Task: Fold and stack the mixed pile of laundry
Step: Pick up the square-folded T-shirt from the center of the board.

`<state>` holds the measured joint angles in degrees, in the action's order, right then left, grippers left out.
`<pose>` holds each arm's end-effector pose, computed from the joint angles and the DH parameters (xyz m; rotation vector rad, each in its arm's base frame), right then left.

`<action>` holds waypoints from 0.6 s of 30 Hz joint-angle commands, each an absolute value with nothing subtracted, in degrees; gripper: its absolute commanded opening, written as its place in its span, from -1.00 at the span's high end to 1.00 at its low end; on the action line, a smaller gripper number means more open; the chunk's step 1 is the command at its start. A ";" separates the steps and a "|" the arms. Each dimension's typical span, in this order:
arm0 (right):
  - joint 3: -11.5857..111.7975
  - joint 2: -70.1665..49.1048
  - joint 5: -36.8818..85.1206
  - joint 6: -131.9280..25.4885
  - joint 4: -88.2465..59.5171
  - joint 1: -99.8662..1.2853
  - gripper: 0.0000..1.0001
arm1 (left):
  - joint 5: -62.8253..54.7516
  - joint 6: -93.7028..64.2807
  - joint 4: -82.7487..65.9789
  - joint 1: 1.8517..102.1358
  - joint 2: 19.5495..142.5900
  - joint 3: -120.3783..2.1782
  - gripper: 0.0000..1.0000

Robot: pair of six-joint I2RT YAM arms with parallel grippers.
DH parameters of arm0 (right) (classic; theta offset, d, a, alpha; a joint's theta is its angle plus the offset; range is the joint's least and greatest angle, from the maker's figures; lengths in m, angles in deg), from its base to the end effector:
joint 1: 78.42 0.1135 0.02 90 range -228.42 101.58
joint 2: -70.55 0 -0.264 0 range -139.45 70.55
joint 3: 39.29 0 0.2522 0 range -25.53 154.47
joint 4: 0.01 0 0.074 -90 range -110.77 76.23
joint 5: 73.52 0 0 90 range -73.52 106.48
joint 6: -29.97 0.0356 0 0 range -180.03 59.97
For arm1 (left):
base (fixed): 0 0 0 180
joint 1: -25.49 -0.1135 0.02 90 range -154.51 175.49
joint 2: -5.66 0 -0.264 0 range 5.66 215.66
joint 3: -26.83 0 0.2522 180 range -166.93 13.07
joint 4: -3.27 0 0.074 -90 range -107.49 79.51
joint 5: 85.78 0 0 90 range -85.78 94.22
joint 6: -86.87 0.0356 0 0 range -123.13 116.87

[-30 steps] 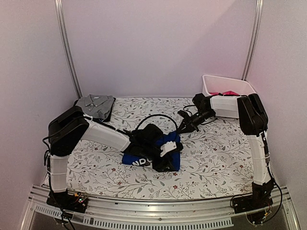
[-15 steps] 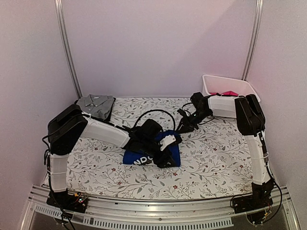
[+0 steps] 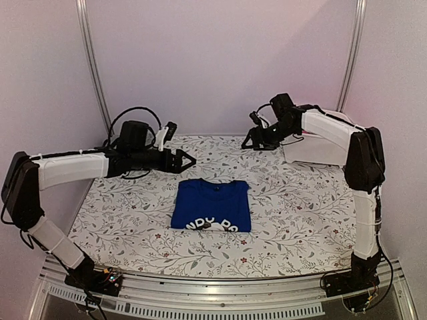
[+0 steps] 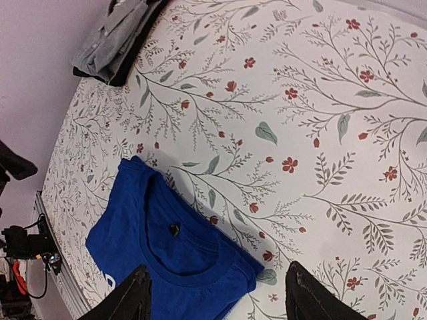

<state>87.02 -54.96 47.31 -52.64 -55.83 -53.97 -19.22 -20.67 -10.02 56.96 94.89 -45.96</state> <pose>0.4344 0.2175 0.2462 -0.5992 2.4965 0.8993 0.2919 -0.1953 0.2532 0.5221 2.1204 -0.9313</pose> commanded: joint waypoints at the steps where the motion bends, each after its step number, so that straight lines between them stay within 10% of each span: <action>1: 87.55 -49.69 45.00 -52.93 -55.18 -45.58 -0.30 | -20.04 -33.05 -10.36 49.98 89.68 -36.67 -0.99; 18: 98.66 -64.33 36.51 -61.45 -57.53 -17.46 0.12 | -23.04 -43.48 -15.53 31.43 80.49 -23.84 -0.99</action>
